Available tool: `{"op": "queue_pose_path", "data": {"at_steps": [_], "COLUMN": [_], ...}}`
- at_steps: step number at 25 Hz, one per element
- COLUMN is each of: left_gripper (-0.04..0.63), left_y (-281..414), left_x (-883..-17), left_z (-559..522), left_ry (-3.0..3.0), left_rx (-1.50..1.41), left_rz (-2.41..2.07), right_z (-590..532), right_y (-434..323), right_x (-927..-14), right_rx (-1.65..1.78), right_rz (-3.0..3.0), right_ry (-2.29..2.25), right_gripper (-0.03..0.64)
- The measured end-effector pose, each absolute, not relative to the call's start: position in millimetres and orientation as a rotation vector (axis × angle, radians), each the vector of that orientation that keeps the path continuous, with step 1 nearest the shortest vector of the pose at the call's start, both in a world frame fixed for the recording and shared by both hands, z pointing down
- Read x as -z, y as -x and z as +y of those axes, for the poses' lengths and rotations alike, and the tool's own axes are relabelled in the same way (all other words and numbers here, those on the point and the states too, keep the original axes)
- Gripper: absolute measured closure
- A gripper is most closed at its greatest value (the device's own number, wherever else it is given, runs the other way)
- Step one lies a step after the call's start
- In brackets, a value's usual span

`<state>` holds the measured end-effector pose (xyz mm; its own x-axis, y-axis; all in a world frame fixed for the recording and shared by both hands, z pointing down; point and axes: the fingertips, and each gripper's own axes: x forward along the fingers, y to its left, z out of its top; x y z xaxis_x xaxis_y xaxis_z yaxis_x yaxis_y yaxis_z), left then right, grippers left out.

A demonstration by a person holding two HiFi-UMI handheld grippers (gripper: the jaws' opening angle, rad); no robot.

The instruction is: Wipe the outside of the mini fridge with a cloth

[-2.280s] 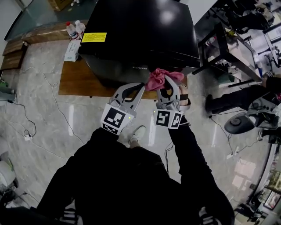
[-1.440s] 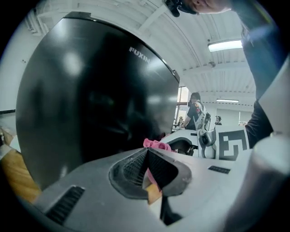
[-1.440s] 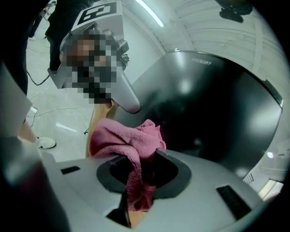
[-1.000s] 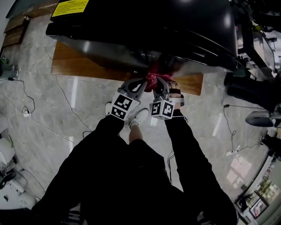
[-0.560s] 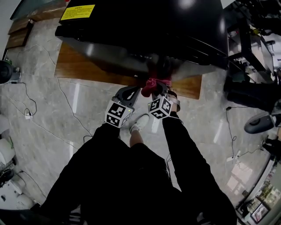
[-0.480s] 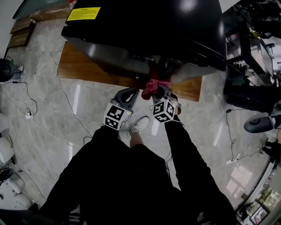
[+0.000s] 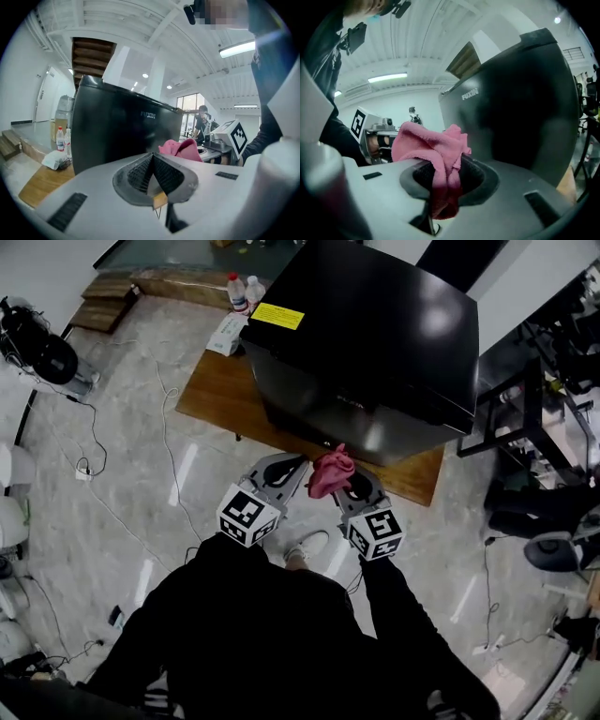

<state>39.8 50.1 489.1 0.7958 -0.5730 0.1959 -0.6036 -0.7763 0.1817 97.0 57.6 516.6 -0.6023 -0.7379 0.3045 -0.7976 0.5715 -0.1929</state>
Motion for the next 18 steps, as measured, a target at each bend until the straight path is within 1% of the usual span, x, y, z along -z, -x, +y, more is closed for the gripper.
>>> {"op": "queue_pose_path", "data": {"at_steps": [4, 8, 14, 18], "left_gripper": [0.591, 0.591, 0.591, 0.591], "left_y": [-7, 46, 138, 219], "left_x": [-457, -437, -416, -406], "left_z": [55, 56, 33, 15], "left_ry": [-2.774, -2.787, -2.810, -2.844], "left_rx": [-0.174, -0.128, -0.084, -0.065], "left_rz": [-0.945, -0.947, -0.955, -0.955], "right_z": [68, 68, 44, 26], "right_y": [-49, 7, 92, 171], "right_x": [-488, -464, -435, -420], "right_rx": [-0.439, -0.406, -0.307, -0.280], "right_rz": [-2.695, -2.740, -2.743, -2.756], "right_ry": [-1.291, -1.306, -1.331, -1.371], "right_gripper": [0.514, 0.516, 0.517, 0.518]}}
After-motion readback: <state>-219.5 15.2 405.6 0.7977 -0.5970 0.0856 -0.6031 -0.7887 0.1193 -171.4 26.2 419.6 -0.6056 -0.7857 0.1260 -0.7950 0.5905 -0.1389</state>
